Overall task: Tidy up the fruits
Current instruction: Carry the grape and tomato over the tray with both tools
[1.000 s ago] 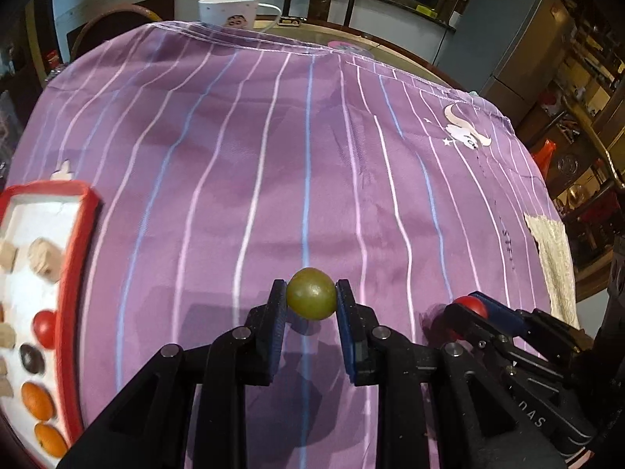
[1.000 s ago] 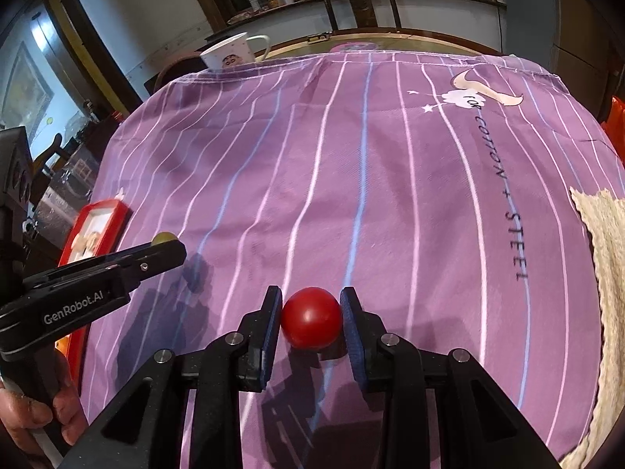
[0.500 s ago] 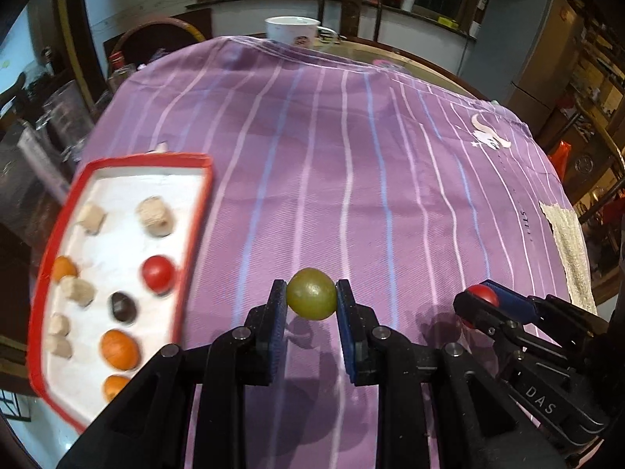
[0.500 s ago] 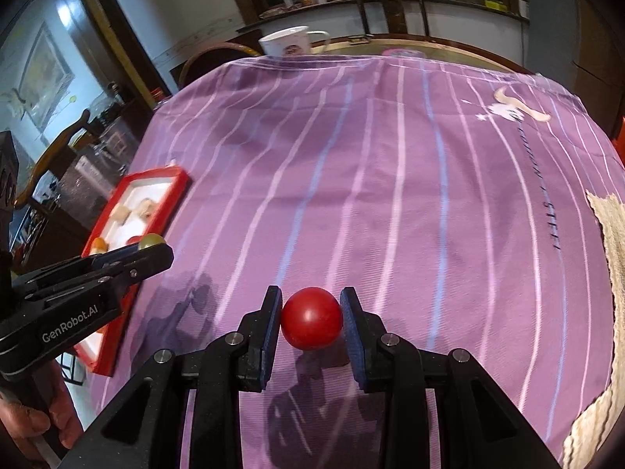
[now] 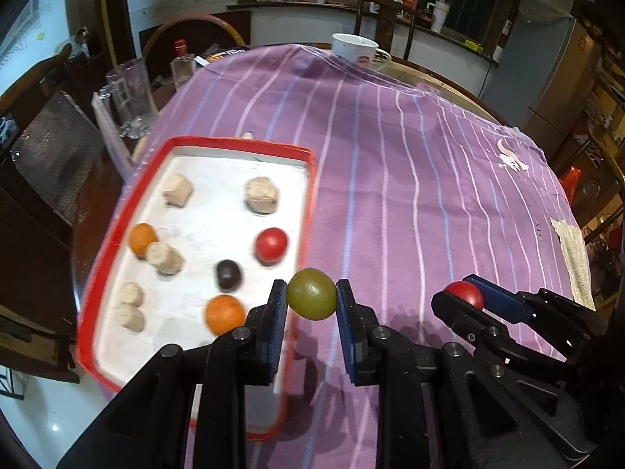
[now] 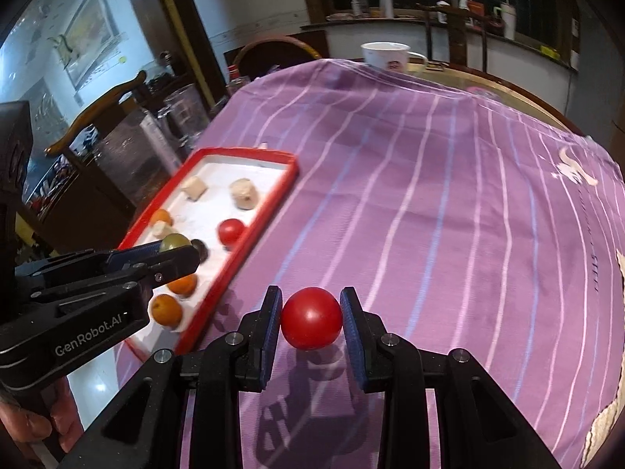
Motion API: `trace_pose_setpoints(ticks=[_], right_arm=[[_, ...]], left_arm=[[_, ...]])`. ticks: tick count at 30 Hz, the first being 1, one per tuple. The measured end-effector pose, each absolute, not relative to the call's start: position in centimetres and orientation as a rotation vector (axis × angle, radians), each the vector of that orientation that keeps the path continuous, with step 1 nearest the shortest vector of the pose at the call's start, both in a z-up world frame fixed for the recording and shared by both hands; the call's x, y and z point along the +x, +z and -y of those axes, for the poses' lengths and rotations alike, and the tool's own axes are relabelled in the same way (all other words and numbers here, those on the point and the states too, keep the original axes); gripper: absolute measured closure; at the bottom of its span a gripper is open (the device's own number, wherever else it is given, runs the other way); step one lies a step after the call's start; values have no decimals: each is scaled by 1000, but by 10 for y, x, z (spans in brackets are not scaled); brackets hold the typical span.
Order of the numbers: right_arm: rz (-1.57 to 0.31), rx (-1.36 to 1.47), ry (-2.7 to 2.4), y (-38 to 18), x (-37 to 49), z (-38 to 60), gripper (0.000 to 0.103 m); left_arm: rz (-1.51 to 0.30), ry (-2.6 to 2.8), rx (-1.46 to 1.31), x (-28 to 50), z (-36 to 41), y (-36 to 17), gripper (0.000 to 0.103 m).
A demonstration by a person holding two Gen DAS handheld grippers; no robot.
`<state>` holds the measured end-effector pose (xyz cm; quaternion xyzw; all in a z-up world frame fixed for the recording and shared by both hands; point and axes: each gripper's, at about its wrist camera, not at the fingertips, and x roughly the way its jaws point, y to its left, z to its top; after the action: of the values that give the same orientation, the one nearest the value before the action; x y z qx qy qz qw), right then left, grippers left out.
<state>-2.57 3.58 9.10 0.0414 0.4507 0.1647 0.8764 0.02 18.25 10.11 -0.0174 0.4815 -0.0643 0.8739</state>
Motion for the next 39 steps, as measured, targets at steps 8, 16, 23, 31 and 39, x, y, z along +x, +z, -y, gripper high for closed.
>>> trace_pose_setpoints(ticks=[8, 16, 23, 31, 39], right_arm=[[-927, 49, 368, 99, -25, -79, 69], [-932, 15, 379, 100, -23, -110, 69], [-938, 7, 383, 98, -21, -128, 69], [-948, 0, 393, 94, -20, -144, 69], [-952, -4, 402, 91, -19, -153, 69]], left_arm=[[-965, -102, -33, -7, -219, 113, 79], [-964, -92, -49, -8, -249, 109, 79], [-980, -84, -57, -10, -266, 101, 79], [-1004, -68, -65, -8, -282, 91, 79], [-1019, -56, -71, -7, -292, 83, 79]])
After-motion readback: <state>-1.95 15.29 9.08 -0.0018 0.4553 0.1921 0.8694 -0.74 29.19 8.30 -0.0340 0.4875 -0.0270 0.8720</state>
